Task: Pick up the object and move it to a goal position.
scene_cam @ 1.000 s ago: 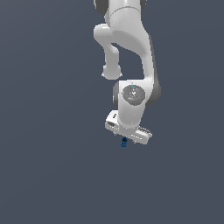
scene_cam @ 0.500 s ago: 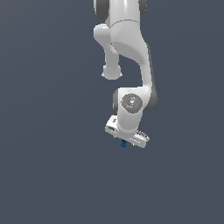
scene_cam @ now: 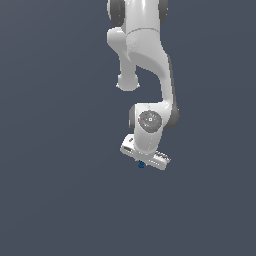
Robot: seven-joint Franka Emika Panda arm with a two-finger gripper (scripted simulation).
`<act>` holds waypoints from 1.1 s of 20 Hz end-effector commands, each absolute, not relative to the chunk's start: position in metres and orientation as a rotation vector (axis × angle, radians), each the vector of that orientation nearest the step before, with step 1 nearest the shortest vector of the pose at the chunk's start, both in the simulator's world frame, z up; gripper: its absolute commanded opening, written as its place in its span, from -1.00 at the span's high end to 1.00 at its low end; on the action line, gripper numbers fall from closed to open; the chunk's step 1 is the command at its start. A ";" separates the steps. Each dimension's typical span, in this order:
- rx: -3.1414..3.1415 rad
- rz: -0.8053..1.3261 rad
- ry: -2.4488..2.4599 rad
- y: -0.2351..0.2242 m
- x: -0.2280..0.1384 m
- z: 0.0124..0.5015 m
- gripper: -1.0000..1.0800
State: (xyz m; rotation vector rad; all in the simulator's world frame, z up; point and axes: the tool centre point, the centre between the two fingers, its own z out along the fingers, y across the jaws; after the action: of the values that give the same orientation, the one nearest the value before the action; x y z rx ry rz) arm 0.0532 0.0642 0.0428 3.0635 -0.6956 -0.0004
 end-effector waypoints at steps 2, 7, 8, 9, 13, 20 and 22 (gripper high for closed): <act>3.064 0.000 -0.696 0.064 0.053 0.043 1.00; 3.064 0.000 -0.696 0.064 0.053 0.043 1.00; 3.064 0.000 -0.696 0.064 0.053 0.043 1.00; 3.064 0.000 -0.696 0.064 0.053 0.044 1.00; 3.064 0.000 -0.696 0.064 0.050 0.050 1.00; 3.064 0.000 -0.696 0.063 0.038 0.079 1.00; 3.064 0.000 -0.696 0.062 0.033 0.091 1.00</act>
State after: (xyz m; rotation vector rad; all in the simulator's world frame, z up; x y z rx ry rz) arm 0.0367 0.0626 0.0814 3.0633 -0.6959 -0.0021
